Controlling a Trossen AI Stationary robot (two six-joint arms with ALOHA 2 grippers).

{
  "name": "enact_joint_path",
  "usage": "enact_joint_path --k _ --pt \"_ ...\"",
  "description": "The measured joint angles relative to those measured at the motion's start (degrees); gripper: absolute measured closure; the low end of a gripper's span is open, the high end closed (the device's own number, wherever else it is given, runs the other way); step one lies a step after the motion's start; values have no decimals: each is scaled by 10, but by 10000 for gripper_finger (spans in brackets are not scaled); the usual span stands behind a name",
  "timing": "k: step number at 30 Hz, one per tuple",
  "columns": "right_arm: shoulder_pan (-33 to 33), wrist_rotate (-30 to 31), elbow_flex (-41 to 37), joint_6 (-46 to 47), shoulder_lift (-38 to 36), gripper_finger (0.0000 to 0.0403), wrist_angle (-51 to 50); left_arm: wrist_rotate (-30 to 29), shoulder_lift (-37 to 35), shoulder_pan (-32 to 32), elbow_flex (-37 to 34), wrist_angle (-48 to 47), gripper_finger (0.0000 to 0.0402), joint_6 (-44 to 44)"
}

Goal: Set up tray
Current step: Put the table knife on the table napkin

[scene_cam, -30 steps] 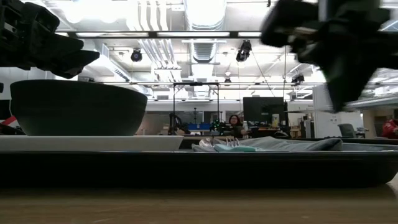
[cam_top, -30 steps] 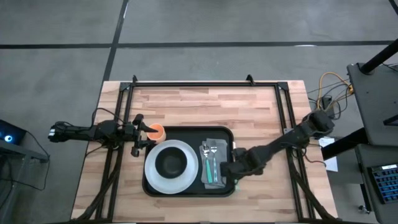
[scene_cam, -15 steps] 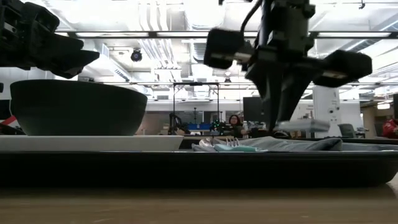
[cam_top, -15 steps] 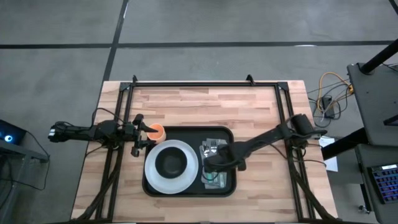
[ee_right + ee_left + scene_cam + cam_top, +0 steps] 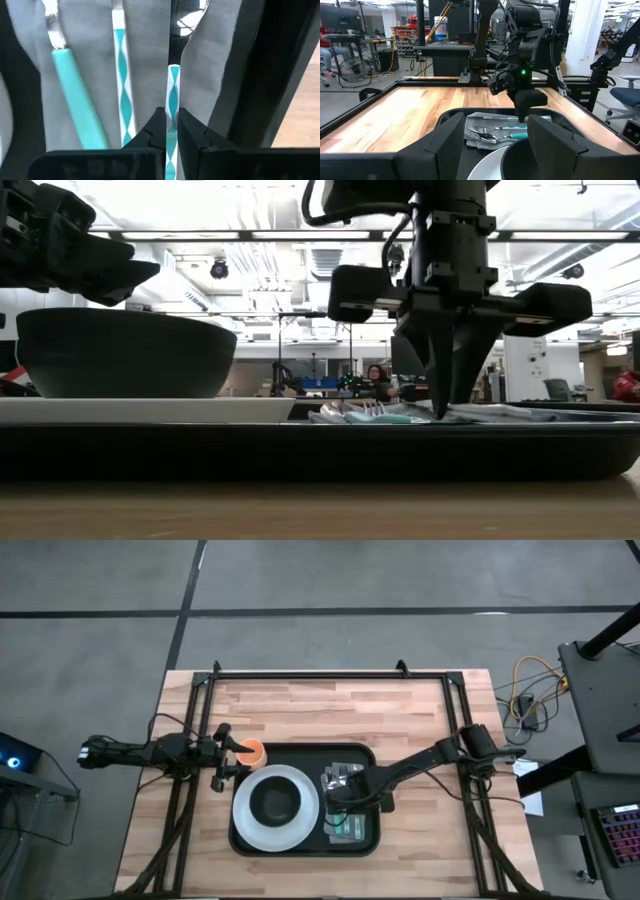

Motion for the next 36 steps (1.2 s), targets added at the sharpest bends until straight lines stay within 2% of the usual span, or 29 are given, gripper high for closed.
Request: enact_joint_path --k 5,12,18,28,36 --pt "0 1 -19 9 0 390 10 0 0 0 0 0 204 0" --pt "0 1 -62 19 -4 390 78 0 0 0 0 0 204 0" --pt "0 0 -70 24 -4 387 83 0 0 0 0 0 204 0" --pt "0 3 -55 22 0 318 78 0 0 0 0 0 204 0" --pt "0 4 -46 17 1 299 74 0 0 0 0 0 204 0"
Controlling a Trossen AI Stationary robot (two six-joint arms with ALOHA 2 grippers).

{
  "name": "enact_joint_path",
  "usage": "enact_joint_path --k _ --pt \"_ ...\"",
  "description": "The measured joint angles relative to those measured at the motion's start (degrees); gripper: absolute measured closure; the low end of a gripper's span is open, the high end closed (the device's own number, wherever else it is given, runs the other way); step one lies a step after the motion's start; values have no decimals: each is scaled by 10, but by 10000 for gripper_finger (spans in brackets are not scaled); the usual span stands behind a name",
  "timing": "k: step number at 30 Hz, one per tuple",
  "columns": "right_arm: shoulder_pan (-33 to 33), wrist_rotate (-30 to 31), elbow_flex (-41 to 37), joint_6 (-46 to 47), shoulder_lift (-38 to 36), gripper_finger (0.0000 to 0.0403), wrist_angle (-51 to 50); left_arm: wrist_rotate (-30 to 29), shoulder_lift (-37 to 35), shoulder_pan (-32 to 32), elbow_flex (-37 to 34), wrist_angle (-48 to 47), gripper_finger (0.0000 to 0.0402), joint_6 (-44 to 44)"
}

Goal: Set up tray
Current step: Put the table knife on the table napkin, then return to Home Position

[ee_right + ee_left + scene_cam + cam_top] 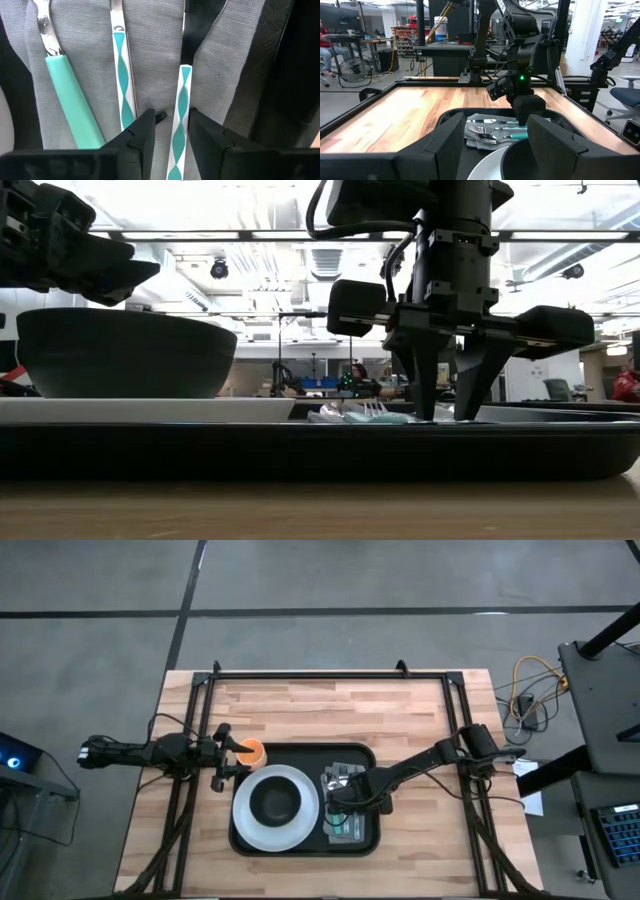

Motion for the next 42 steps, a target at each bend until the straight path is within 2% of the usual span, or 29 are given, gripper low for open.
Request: enact_joint_path --k 15,22,27,30,42 --pt "0 3 0 -11 -25 323 -4 0 0 0 0 0 204 0" --pt "1 58 2 -15 -65 330 -29 0 0 0 0 0 204 0" --pt "0 115 2 -102 -83 323 -25 0 0 0 0 0 204 0" --pt "-1 122 2 -170 -88 319 -21 0 0 0 0 0 204 0" --pt "0 132 2 -231 -88 327 4 0 0 0 0 0 204 0"
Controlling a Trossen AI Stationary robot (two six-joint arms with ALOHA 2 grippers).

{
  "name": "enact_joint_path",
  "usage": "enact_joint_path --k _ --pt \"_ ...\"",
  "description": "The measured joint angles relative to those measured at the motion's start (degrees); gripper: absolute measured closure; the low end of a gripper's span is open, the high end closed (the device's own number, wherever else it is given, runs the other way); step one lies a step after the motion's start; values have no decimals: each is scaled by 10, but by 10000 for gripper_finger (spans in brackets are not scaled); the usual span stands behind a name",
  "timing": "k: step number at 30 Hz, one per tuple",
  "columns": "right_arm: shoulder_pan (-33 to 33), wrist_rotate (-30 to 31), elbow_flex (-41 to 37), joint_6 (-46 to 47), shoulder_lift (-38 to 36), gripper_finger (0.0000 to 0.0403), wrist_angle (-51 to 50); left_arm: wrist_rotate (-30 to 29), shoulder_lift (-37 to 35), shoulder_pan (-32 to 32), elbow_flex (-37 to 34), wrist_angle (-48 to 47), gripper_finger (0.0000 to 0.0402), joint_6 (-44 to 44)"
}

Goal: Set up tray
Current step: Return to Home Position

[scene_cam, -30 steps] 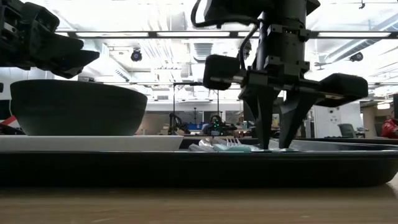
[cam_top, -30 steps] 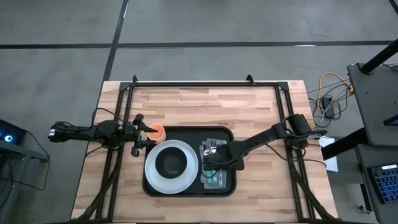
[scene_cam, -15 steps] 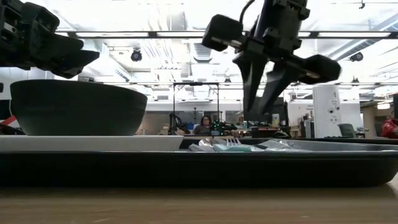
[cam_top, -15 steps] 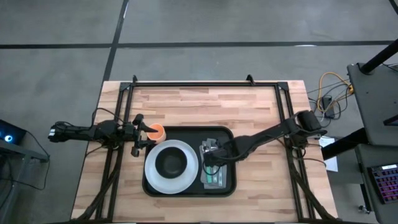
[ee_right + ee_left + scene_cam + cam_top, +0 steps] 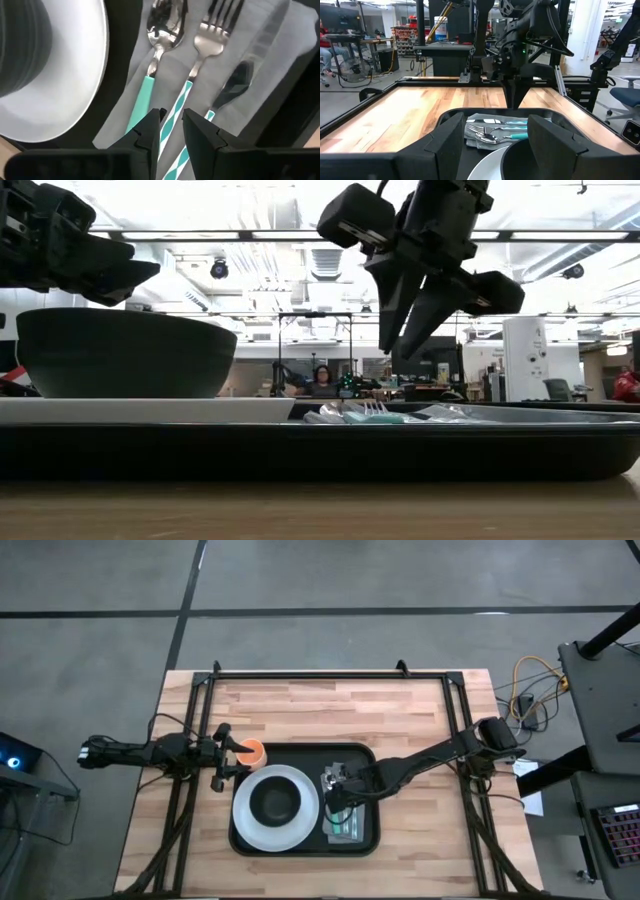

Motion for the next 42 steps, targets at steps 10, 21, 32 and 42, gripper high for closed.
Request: enact_joint_path --k 10,21,32,42 --pt "0 2 0 -156 0 332 4 0 0 0 0 0 204 0" --pt "2 96 0 -519 2 319 60 0 0 0 0 0 204 0" --pt "6 -27 -68 -835 -69 324 166 0 0 0 0 0 204 0" --pt "-58 -151 -355 -1001 -264 334 434 0 0 0 0 0 204 0"
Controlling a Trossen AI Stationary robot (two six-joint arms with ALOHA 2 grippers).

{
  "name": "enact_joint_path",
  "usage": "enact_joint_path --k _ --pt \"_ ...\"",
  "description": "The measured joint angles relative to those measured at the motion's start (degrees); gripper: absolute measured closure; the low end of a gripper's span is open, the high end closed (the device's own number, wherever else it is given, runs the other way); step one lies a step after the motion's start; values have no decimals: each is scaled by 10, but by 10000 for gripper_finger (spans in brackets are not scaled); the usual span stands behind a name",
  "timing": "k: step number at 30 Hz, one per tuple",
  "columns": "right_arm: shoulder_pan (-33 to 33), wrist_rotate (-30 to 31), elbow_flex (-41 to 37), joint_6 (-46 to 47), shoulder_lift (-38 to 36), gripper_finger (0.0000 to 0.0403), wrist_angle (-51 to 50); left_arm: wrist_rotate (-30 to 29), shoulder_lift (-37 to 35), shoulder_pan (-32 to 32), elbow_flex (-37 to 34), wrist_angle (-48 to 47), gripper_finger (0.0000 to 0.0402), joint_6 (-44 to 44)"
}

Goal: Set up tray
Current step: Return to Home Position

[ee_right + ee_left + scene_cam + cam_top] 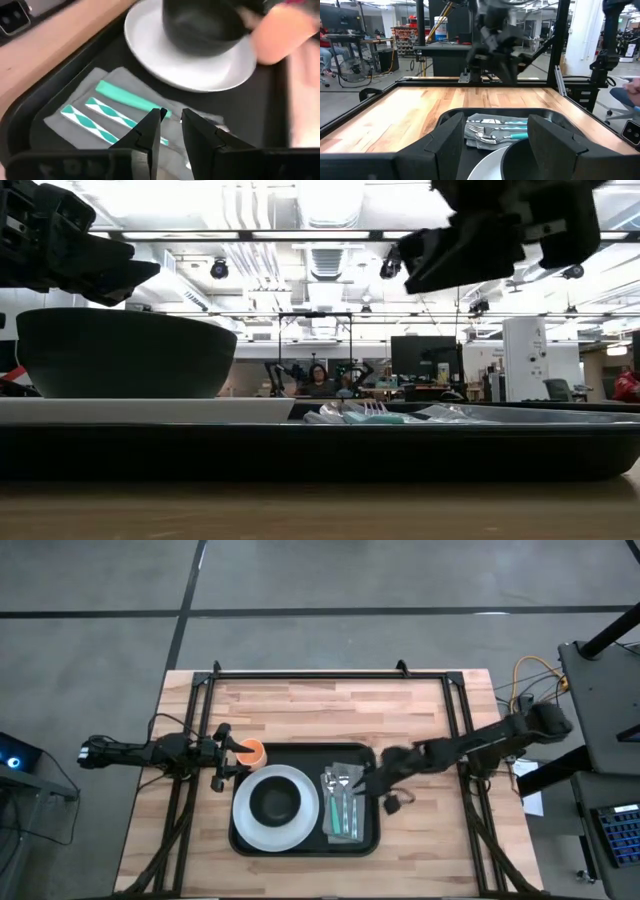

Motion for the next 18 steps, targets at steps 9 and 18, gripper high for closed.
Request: enact_joint_path --k 9,18 --pt "-111 -28 -144 6 -169 322 84 0 0 0 0 0 204 0" --pt "-166 -28 -296 18 -279 317 292 0 0 0 0 0 204 0"
